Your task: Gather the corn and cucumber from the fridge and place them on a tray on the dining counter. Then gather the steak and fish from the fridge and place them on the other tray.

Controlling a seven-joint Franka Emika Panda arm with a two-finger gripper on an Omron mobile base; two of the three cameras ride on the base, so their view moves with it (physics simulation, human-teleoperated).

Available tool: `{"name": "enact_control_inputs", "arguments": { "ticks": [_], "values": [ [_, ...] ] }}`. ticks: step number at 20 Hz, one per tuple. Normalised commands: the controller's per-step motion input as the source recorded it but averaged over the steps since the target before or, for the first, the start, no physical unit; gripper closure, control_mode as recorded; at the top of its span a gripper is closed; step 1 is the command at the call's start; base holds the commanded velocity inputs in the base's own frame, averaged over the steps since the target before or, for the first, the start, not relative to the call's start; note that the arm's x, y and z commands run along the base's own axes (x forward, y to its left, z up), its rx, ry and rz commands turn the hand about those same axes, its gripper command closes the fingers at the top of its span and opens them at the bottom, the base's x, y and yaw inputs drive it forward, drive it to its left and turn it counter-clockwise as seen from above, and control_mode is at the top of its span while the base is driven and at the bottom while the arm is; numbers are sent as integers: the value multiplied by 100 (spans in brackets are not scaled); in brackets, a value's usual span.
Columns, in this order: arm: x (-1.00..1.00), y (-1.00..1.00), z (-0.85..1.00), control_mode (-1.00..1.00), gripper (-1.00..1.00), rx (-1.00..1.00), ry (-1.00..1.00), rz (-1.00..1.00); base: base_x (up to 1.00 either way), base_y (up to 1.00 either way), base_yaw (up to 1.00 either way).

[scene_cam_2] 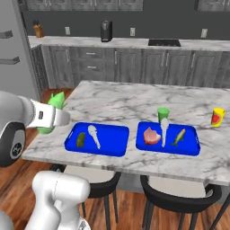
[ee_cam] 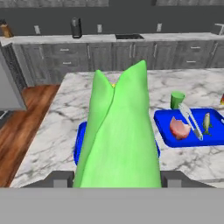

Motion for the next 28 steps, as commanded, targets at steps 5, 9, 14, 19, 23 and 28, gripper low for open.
{"name": "enact_control_inputs", "arguments": {
  "ticks": [5, 9, 14, 19, 23, 28],
  "values": [
    [100, -41, -32, -100, 100, 7, 25, -9, 0, 0, 0],
    [100, -23, -56, -100, 100, 0, 31, -1, 0, 0, 0],
    [84, -4, -62, -100, 100, 0, 28, 0, 0, 0, 0],
    [64, -14, -83, -100, 100, 0, 22, 0, 0, 0, 0],
    [23, -17, -76, -100, 100, 0, -2, 0, 0, 0, 0],
    [23, -26, -45, -100, 100, -2, -19, 0, 0, 0, 0]
  ]
}}
